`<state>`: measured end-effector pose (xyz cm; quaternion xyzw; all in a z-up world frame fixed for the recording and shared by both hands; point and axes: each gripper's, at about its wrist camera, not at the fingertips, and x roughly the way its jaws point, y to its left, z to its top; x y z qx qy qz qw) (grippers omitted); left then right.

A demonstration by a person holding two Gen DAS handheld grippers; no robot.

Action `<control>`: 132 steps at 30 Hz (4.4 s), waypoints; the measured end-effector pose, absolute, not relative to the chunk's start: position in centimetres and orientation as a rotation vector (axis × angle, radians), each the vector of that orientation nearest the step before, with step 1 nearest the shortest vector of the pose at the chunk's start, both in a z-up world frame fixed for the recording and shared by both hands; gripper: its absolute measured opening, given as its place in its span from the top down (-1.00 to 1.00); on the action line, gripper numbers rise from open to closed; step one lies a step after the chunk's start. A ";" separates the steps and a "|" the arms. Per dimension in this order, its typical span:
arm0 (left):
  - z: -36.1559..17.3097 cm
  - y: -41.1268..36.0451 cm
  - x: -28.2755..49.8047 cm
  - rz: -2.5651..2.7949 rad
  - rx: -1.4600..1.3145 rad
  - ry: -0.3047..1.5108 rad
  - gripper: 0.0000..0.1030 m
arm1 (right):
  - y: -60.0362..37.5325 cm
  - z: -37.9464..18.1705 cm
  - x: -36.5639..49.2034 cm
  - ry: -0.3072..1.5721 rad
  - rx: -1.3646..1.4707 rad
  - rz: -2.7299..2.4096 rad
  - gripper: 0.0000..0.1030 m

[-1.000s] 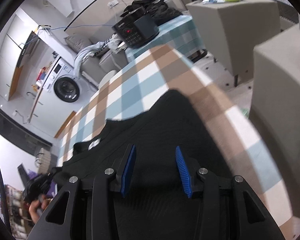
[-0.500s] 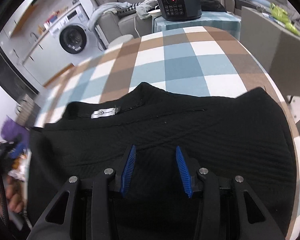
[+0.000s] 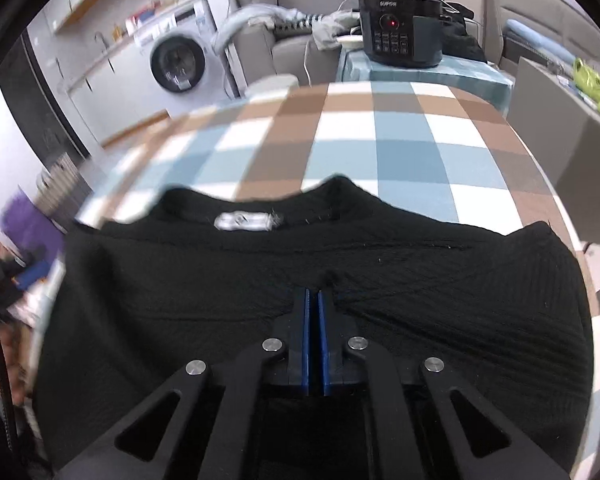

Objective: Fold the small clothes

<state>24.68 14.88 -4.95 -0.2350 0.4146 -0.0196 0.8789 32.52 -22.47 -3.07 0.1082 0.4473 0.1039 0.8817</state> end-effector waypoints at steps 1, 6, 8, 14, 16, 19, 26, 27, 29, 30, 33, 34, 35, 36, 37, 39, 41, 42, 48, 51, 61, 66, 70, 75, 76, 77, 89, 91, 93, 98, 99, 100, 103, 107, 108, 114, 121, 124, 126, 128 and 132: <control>-4.9 14.9 24.6 -0.042 -0.485 0.862 -0.31 | -22.8 -2.4 32.3 0.906 0.235 0.213 0.93; -4.7 15.0 24.8 -0.031 -0.478 0.861 -0.31 | -24.6 -0.3 32.4 0.794 0.291 0.170 0.93; -4.7 15.0 24.9 -0.026 -0.478 0.862 -0.31 | -25.3 -0.3 33.5 0.791 0.315 0.143 0.93; -5.3 15.4 25.7 0.015 -0.468 0.881 -0.31 | -25.3 -2.7 35.8 0.901 0.325 0.103 0.83; -5.8 15.5 26.0 0.026 -0.464 0.893 -0.31 | -25.9 -2.7 35.3 0.908 0.337 0.096 0.65; -6.3 15.7 26.5 0.040 -0.457 0.908 -0.31 | -29.0 -1.0 32.7 0.839 0.356 0.033 0.18; -7.8 16.0 28.3 0.064 -0.447 0.945 -0.31 | -38.2 -1.7 30.6 0.889 0.445 -0.157 0.02; -8.0 15.9 28.7 0.064 -0.439 0.952 -0.31 | -38.7 -2.2 30.8 0.902 0.464 -0.147 0.02; -8.3 15.7 29.1 0.069 -0.428 0.962 -0.31 | -39.2 -3.3 31.5 0.944 0.473 -0.127 0.02; -8.5 15.6 29.4 0.067 -0.425 0.965 -0.31 | -39.1 -3.7 31.8 0.953 0.470 -0.113 0.02; -8.8 15.1 29.9 0.067 -0.411 0.978 -0.31 | -38.0 -4.6 32.9 0.984 0.422 -0.091 0.02; -8.9 14.9 30.0 0.065 -0.407 0.981 -0.31 | -37.6 -4.8 33.2 0.986 0.386 -0.094 0.02; -9.0 14.8 30.0 0.063 -0.404 0.983 -0.31 | -37.2 -5.0 33.5 0.991 0.360 -0.095 0.02; -9.0 14.7 30.1 0.061 -0.399 0.986 -0.31 | -36.8 -5.2 33.8 1.004 0.319 -0.108 0.08; -9.0 14.6 30.1 0.063 -0.396 0.987 -0.31 | -36.4 -5.4 33.9 1.009 0.259 -0.132 0.58; -9.0 14.7 30.1 0.068 -0.398 0.987 -0.31 | -36.6 -4.8 33.3 0.959 0.256 -0.121 0.81; -9.0 14.7 30.1 0.070 -0.396 0.985 -0.31 | -38.1 -4.0 32.2 0.887 0.354 -0.107 0.83; -9.0 14.7 30.1 0.073 -0.394 0.984 -0.31 | -38.6 -3.9 32.1 0.887 0.378 -0.121 0.83; -9.3 15.2 30.2 0.085 -0.398 0.989 -0.31 | -40.6 -5.4 32.4 0.946 0.481 -0.153 0.59; -9.4 15.0 30.4 0.083 -0.383 0.979 -0.31 | -40.3 -5.0 32.4 0.916 0.487 -0.107 0.17; -9.3 14.2 30.5 0.054 -0.335 0.926 0.87 | -38.3 -4.5 32.4 0.886 0.357 -0.116 0.82; -7.8 15.1 29.4 0.037 -0.374 0.849 0.92 | -38.4 -2.4 31.4 0.780 0.363 -0.095 0.84; -6.3 15.7 28.6 0.040 -0.392 0.796 0.93 | -38.3 -0.8 31.4 0.721 0.374 -0.091 0.85; -6.0 16.8 28.3 0.066 -0.410 0.793 0.93 | -37.6 -0.7 32.9 0.734 0.347 -0.091 0.86; -6.3 17.0 28.4 0.074 -0.418 0.808 0.93 | -37.6 -1.0 33.2 0.745 0.351 -0.098 0.86; -6.7 17.1 28.5 0.074 -0.432 0.823 0.92 | -37.6 -1.3 33.5 0.747 0.354 -0.103 0.86; -5.5 17.1 23.8 0.065 -0.442 0.872 0.66 | -38.1 0.4 27.4 0.826 0.424 -0.042 -0.11; -4.4 16.9 21.8 0.062 -0.432 0.855 0.15 | -38.0 1.1 25.3 0.825 0.448 -0.011 -0.24; -3.3 16.6 19.5 0.065 -0.413 0.821 -0.25 | -37.8 1.8 22.4 0.824 0.449 0.023 -0.25; -1.8 15.6 13.9 0.052 -0.391 0.811 -0.44 | -37.8 2.2 16.0 0.822 0.468 0.036 -0.30; -1.8 15.5 12.7 0.055 -0.395 0.813 -0.45 | -37.9 2.1 15.1 0.823 0.473 0.030 -0.30; -2.0 15.4 11.4 0.060 -0.401 0.817 -0.46 | -38.0 2.0 14.1 0.825 0.482 0.022 -0.30; -3.2 15.5 8.0 0.082 -0.441 0.843 -0.46 | -38.3 1.3 11.0 0.827 0.518 0.013 -0.30; -5.1 15.4 4.5 0.085 -0.503 0.882 -0.46 | -38.3 0.5 8.5 0.841 0.543 0.020 -0.30; -5.5 15.0 3.9 0.078 -0.513 0.891 -0.46 | -38.3 0.3 8.2 0.845 0.544 0.026 -0.30; -7.0 12.4 1.9 0.016 -0.510 0.920 -0.46 | -38.2 -1.5 6.1 0.873 0.584 0.029 -0.30; -7.4 10.5 1.4 -0.005 -0.509 0.910 0.19 | -37.4 -4.1 6.4 0.920 0.599 0.030 -0.22; -7.6 10.5 1.6 0.010 -0.514 0.897 0.77 | -36.5 -4.8 7.2 0.928 0.567 0.027 0.11; -7.6 10.8 1.4 0.012 -0.527 0.874 0.92 | -35.9 -4.7 7.7 0.916 0.536 0.026 0.57; -7.2 11.1 1.0 0.013 -0.529 0.852 0.94 | -35.3 -3.5 7.7 0.866 0.505 0.037 0.78; -6.4 11.5 0.2 0.008 -0.511 0.833 0.94 | -35.1 -2.4 7.7 0.842 0.435 -0.004 0.81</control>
